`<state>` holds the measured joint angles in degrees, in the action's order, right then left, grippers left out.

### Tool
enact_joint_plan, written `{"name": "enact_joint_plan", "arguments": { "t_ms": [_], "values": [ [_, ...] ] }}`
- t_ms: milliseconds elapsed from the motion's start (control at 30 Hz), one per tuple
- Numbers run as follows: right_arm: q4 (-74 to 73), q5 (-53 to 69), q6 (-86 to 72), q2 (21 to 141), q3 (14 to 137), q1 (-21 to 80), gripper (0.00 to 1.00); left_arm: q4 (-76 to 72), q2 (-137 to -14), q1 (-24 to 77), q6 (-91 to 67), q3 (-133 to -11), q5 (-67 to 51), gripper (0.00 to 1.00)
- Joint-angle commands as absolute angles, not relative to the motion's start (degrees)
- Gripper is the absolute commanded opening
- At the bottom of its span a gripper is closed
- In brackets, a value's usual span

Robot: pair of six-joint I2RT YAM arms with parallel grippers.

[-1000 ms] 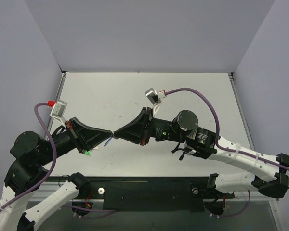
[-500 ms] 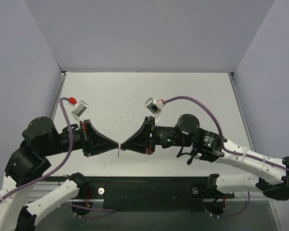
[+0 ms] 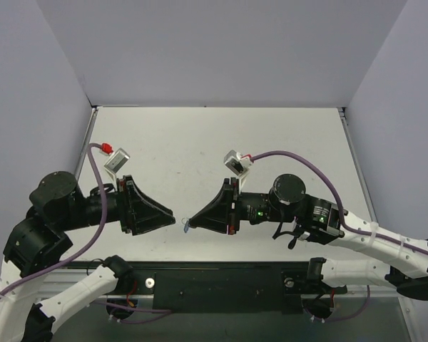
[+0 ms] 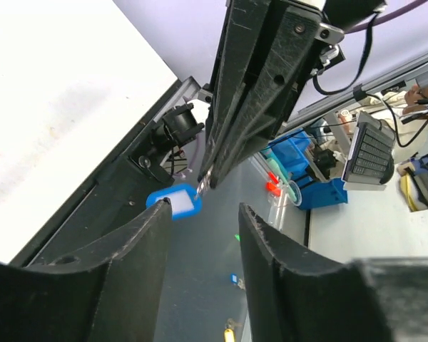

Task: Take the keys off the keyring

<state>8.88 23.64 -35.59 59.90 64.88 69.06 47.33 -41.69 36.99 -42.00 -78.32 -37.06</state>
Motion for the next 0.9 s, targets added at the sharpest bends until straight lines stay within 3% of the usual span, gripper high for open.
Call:
{"name": "enact_joint_plan", "arguments": {
  "t_ms": [0, 133, 400, 867],
  "values": [
    [10.89, 20.4, -35.15, 55.91, 63.2, 69.35, 0.0, 43.25, -37.45, 36.83, -43.76, -79.9, -32.0, 0.59],
    [16.24, 18.02, -37.96, 54.32, 60.56, 69.35, 0.0, 34.5, -32.54, 36.91, -47.79, -74.73, -26.99, 0.66],
    [24.53, 12.76, -43.94, 53.17, 56.51, 69.35, 0.0, 9.52, -20.85, 36.83, -62.47, -55.22, -18.13, 0.63],
    [16.62, 3.43, -50.54, 52.56, 52.21, 70.49, 0.0, 23.36, -23.99, 36.65, -55.73, -59.5, -15.03, 0.59]
  ]
}}
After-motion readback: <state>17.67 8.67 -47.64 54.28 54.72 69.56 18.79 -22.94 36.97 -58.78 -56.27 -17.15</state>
